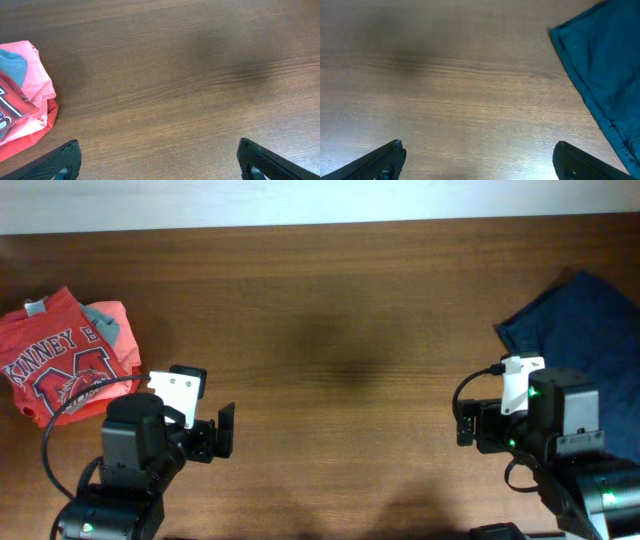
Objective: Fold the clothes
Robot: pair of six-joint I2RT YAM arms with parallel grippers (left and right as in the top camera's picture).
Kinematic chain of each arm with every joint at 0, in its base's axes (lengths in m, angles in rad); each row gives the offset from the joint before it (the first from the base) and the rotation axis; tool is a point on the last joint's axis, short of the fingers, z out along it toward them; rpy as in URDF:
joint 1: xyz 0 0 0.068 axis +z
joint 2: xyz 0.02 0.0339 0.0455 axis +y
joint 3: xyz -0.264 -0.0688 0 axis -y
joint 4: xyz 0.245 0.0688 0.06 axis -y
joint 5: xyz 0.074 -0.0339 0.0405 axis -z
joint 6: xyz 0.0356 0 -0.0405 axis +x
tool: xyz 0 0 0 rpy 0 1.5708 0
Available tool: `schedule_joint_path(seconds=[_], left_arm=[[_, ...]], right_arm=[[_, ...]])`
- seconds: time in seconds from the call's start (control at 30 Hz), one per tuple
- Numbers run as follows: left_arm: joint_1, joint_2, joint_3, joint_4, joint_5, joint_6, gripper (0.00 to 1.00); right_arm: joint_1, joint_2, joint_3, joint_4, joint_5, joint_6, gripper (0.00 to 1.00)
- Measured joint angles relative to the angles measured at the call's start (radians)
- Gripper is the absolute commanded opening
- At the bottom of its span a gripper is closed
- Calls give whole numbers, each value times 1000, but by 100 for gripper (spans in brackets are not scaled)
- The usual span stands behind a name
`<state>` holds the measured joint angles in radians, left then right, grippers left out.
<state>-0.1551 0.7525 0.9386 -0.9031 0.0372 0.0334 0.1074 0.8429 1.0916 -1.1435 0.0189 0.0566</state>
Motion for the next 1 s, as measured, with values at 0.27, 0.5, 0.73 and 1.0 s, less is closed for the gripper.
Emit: schedule_joint_path(seconds=[0.27,0.5,0.73,1.0], left_arm=[[0,0,0,0,0,0,99],[0,0,0,0,0,0,99],[0,0,0,-1,0,0,99],[0,0,-2,0,0,0,99]], right_arm=[[0,42,-5,0,0,0,99],[0,-79,-11,0,0,0,99],[0,-354,-34,7,8,-3,99],[0,-710,-364,232,44,-5,99]])
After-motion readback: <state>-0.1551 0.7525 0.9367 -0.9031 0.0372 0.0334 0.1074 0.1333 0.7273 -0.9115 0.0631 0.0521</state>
